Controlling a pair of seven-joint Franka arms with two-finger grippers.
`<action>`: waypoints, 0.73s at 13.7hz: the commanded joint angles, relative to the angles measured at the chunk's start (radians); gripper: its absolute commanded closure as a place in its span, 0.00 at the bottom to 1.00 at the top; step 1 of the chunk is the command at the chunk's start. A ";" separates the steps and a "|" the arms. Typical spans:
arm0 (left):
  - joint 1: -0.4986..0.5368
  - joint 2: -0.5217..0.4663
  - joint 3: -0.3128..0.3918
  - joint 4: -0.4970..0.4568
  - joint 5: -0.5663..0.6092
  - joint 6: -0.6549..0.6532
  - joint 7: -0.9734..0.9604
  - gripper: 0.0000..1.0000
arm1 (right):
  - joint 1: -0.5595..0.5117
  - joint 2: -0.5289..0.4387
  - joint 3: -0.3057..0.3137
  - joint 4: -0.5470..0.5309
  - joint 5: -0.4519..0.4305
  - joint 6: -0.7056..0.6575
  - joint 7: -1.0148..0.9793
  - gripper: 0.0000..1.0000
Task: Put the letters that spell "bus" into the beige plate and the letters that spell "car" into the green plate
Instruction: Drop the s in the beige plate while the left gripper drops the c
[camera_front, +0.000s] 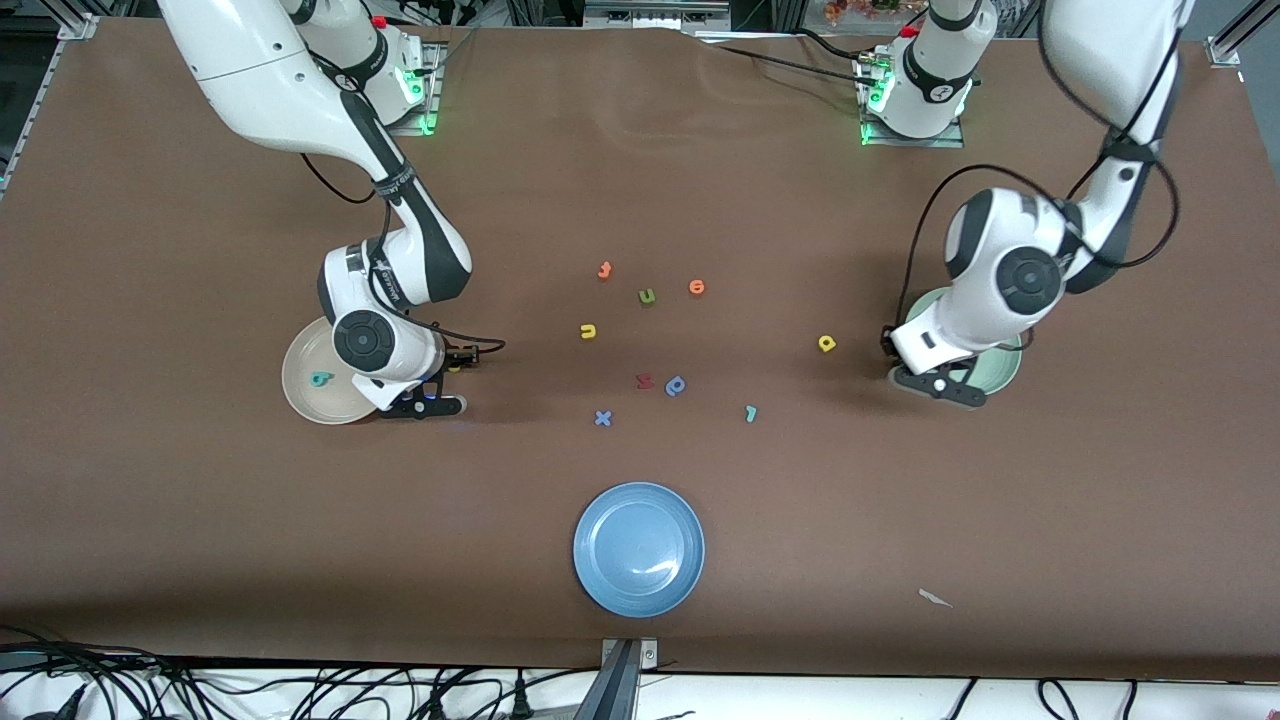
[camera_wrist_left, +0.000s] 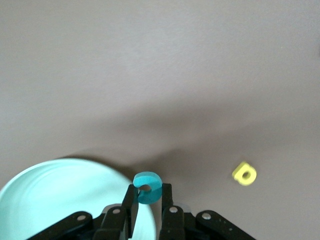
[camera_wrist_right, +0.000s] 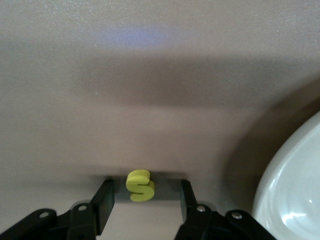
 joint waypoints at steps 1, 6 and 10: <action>0.050 -0.081 0.010 -0.032 0.022 -0.080 0.107 1.00 | -0.010 -0.012 0.012 -0.021 0.006 0.012 -0.017 0.56; 0.073 -0.085 0.090 -0.116 0.022 -0.089 0.202 0.98 | -0.010 -0.017 0.012 -0.018 0.008 0.006 -0.015 0.85; 0.072 -0.082 0.090 -0.117 0.020 -0.088 0.189 0.66 | -0.010 -0.060 0.007 0.005 0.011 -0.035 0.000 0.92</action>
